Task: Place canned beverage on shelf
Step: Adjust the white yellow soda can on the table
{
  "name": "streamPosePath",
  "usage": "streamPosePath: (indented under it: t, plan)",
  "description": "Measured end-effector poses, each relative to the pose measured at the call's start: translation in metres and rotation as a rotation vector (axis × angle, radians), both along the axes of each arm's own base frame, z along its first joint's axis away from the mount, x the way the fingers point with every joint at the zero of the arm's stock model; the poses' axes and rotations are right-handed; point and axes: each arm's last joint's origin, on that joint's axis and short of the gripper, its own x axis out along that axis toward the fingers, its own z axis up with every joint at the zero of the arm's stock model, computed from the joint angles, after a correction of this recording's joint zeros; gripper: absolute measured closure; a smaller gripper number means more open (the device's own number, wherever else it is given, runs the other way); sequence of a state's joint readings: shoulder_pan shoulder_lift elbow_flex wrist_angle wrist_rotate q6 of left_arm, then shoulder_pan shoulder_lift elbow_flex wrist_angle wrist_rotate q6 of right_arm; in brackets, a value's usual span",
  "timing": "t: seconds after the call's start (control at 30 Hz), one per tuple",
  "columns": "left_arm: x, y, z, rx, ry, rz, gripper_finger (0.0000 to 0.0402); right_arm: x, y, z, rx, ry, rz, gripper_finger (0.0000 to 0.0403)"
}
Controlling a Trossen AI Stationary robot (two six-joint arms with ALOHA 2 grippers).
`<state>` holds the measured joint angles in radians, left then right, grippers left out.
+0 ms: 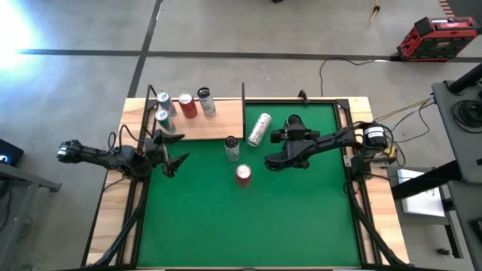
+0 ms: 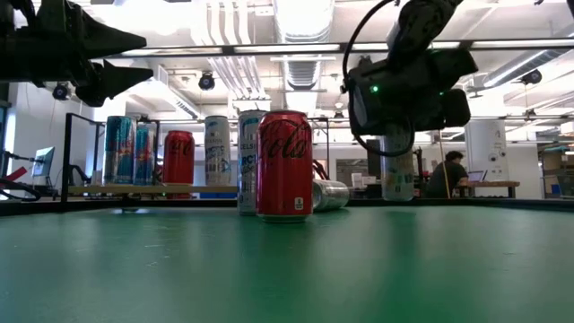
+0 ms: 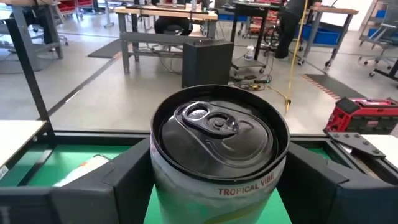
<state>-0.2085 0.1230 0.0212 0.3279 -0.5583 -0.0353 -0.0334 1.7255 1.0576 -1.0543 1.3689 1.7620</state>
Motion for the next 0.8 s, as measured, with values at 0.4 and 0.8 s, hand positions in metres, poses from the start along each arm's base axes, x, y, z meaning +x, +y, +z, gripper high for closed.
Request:
streamPosePath:
  t: [0.4,0.8]
  plan:
    - [0.0000,0.0000,0.0001,0.000,0.000,0.000,0.0027,0.0016,-0.0013,-0.0033,0.062,-0.078,-0.035,0.0129]
    - [0.0000,0.0000,0.0000,0.000,0.000,0.000,0.0027,0.0030,-0.0050,-0.0027,0.112,-0.037,-0.043,0.0113]
